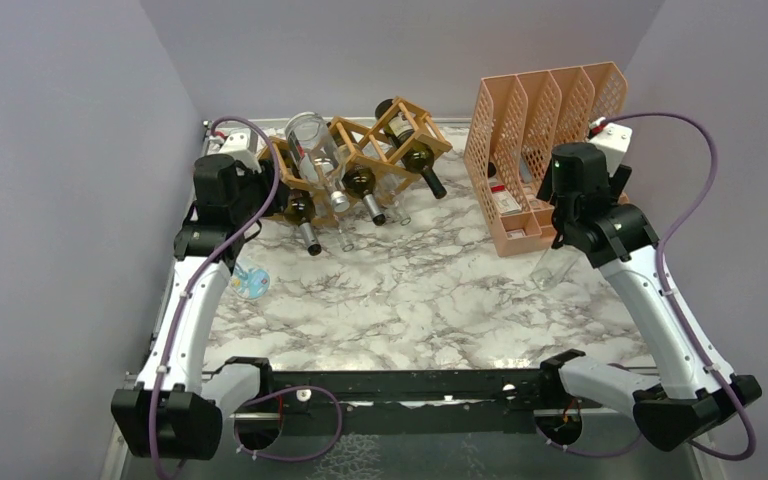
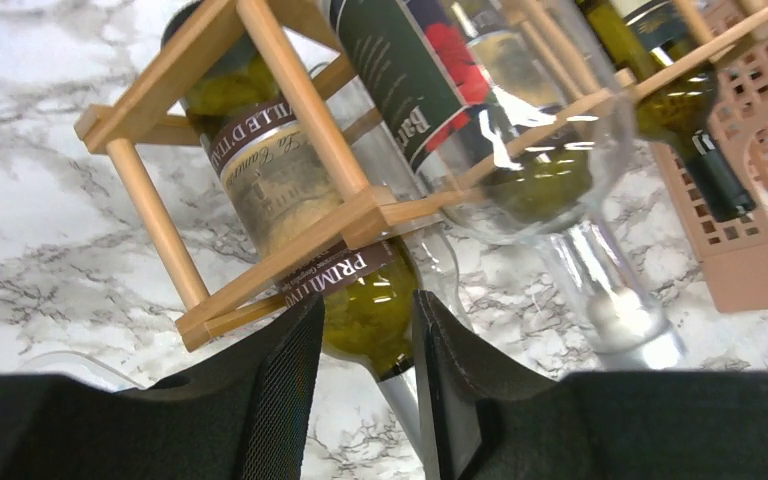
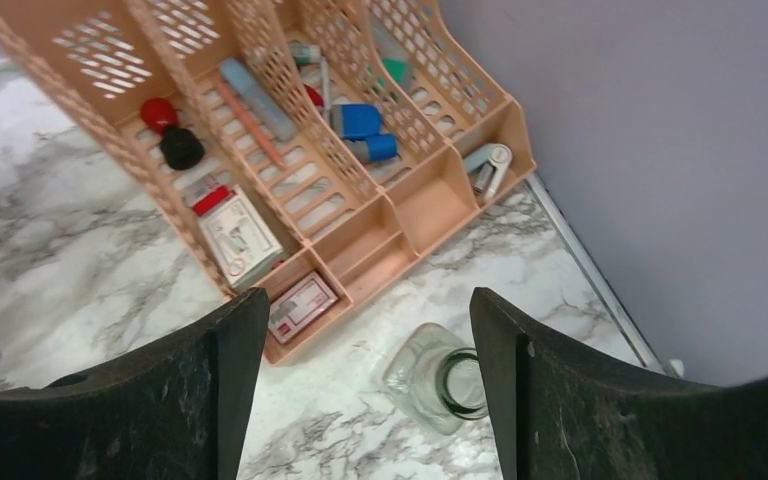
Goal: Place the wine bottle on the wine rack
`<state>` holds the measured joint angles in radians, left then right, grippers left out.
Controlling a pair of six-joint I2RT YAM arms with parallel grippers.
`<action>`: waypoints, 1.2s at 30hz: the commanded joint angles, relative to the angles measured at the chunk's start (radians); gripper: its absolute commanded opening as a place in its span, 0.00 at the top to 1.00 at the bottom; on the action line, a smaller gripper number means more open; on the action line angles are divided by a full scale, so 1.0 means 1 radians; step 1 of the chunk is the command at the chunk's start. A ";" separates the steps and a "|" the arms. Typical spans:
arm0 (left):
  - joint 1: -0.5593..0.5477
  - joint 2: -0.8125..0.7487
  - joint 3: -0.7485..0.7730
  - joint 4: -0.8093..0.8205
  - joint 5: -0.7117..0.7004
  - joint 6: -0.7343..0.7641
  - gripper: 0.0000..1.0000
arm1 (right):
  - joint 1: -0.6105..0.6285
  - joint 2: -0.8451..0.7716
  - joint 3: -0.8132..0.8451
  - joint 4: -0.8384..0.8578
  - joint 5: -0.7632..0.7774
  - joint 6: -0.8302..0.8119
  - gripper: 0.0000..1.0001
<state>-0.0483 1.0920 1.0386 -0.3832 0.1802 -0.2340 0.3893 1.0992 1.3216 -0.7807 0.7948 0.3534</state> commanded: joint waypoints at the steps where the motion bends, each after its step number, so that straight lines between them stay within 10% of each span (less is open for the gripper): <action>1: -0.005 -0.076 0.053 -0.043 0.073 0.037 0.56 | -0.035 -0.001 -0.040 -0.097 0.095 0.091 0.24; 13: -0.045 -0.087 0.143 -0.114 0.150 0.057 0.53 | -0.129 -0.058 -0.203 -0.051 0.033 0.118 0.28; 26: -0.064 -0.094 0.186 -0.059 0.336 0.034 0.49 | -0.130 -0.116 -0.199 -0.016 -0.082 0.072 0.89; 36: -0.218 -0.119 0.115 0.175 0.413 -0.079 0.32 | -0.130 -0.124 -0.131 -0.029 -0.545 -0.049 0.99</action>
<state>-0.1867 0.9951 1.1824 -0.3542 0.5369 -0.2543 0.2615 1.0019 1.1400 -0.8394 0.5083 0.3622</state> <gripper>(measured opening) 0.633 0.354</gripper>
